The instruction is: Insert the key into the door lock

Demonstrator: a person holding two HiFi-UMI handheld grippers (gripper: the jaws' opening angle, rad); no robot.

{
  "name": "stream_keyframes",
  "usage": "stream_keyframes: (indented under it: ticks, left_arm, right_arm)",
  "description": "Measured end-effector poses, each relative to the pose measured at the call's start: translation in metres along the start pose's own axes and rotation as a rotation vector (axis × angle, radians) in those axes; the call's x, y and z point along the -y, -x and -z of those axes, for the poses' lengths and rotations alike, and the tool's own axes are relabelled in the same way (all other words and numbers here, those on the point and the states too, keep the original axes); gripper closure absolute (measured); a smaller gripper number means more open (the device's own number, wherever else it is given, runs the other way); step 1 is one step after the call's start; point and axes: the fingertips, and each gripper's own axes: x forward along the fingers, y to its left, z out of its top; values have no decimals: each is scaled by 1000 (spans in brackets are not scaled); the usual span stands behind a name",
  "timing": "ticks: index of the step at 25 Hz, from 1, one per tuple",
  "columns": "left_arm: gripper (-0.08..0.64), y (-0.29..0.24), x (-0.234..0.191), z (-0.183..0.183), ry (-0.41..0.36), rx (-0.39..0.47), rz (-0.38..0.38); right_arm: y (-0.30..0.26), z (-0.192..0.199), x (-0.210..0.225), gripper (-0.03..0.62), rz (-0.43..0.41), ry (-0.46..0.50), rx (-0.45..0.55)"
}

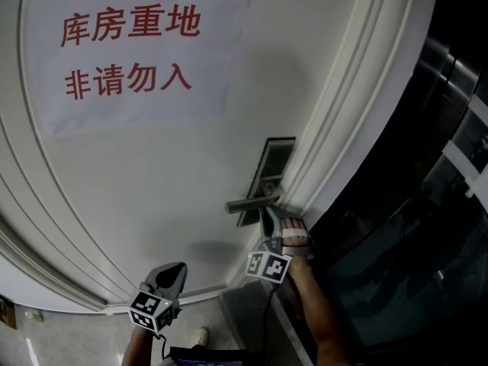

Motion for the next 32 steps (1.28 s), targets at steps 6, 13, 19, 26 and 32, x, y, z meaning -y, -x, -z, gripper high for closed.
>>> stream_keyframes:
  ticks: [6, 13, 19, 26, 32]
  left_arm:
    - [557, 4, 3, 0, -3, 1, -4]
    - [557, 8, 11, -1, -10, 6, 2]
    - [557, 15, 15, -2, -16, 11, -2]
    - [557, 24, 27, -4, -24, 19, 8]
    - [557, 34, 41, -3, -33, 22, 19]
  right_arm:
    - [3, 0, -3, 453, -11, -37, 9]
    - [9, -2, 0, 402, 11, -39, 16]
    - [19, 1, 8, 402, 35, -70, 2]
    - [43, 4, 22, 487, 61, -185, -9]
    - [69, 5, 31, 569, 84, -258, 1]
